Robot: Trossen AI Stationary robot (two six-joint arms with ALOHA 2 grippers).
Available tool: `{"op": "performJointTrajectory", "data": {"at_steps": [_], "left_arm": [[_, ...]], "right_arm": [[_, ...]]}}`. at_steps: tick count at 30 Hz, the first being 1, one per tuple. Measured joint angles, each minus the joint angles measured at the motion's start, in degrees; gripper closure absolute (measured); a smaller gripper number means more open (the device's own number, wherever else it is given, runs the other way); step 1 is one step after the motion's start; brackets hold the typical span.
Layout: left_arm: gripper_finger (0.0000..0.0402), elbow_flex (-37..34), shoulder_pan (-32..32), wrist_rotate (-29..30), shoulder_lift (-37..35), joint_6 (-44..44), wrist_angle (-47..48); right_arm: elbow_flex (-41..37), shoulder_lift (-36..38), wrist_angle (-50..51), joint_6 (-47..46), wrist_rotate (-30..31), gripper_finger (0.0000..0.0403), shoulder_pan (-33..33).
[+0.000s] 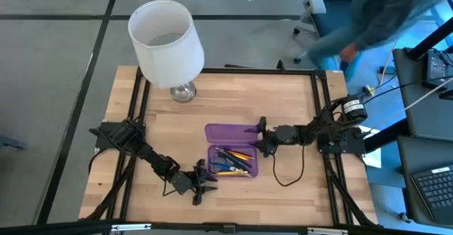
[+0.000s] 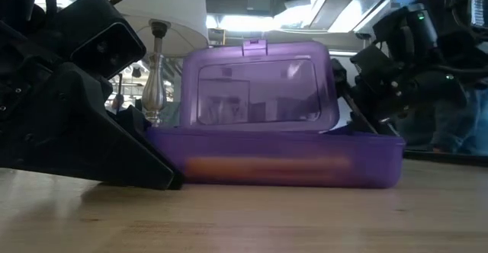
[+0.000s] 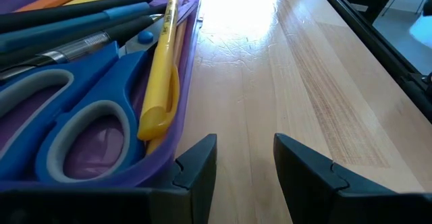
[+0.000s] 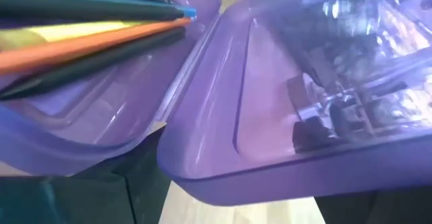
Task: Pick & place school supplies into a supply box
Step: Close the purple supply box
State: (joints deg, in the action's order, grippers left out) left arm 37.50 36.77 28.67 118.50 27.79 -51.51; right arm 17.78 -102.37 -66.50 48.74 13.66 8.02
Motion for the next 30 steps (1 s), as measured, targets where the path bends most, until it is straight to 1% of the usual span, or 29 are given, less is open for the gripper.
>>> {"op": "performJointTrajectory", "data": {"at_steps": [3, 15, 20, 24, 25, 30], "left_arm": [[0.0261, 0.01, 0.0, 0.0, 0.0, 0.0, 0.02], [0.026, 0.0, 0.0, 0.0, 0.0, 0.0, 0.02], [0.026, 0.0, 0.0, 0.0, 0.0, 0.0, 0.02], [0.026, 0.01, 0.0, 0.0, 0.0, 0.0, 0.02], [0.026, 0.02, 0.0, 0.0, 0.0, 0.0, 0.02], [0.026, 0.02, 0.0, 0.0, 0.0, -0.02, 0.02]], "right_arm": [[0.0, 0.0, 0.02, 4.16, 2.36, 0.0106, 1.71], [0.07, 0.13, 0.01, 30.68, 2.6, 0.0106, 7.13], [0.05, 0.04, -0.07, 40.86, 7.08, 0.0106, 8.9], [0.07, 0.07, -0.08, 51.83, 9.69, 0.0106, 10.38], [0.12, 0.07, 0.09, 53.43, 10.03, 0.0106, 10.73], [1.54, -0.01, 1.51, 55.65, 10.81, 0.0106, 12.4]]}}
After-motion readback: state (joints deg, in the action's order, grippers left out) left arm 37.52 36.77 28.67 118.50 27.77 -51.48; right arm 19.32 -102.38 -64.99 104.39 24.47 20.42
